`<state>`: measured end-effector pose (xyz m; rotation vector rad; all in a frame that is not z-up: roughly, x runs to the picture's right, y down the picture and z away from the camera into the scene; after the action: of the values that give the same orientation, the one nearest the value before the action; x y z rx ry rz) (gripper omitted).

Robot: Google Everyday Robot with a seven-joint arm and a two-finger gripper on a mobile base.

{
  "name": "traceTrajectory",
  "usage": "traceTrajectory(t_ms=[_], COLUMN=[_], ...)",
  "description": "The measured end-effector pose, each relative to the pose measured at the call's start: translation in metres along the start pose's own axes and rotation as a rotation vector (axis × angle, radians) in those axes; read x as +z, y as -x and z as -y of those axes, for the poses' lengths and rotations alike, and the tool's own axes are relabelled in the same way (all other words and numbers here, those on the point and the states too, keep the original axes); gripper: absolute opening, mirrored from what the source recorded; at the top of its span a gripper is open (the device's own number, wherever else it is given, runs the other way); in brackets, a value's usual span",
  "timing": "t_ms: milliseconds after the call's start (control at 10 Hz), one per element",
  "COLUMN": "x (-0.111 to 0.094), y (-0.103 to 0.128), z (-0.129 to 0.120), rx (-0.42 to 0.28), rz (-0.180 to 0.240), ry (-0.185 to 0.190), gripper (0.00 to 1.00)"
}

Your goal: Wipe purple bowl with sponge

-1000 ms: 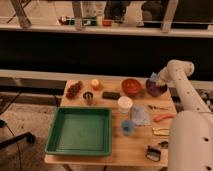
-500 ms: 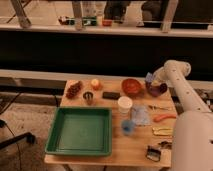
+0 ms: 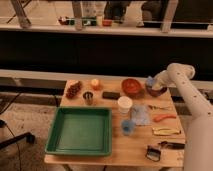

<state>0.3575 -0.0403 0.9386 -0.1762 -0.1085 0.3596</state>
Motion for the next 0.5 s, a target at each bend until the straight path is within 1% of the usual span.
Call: traceTrajectory(t_ms=[200,500], x=[-0.01,-0.012], y=[-0.002,-0.014], z=[-0.007,-0.01], rx=[0.003,0.02], rz=[-0.002,-0.02], ry=[0.007,0.012], gripper=[0.0,0.0])
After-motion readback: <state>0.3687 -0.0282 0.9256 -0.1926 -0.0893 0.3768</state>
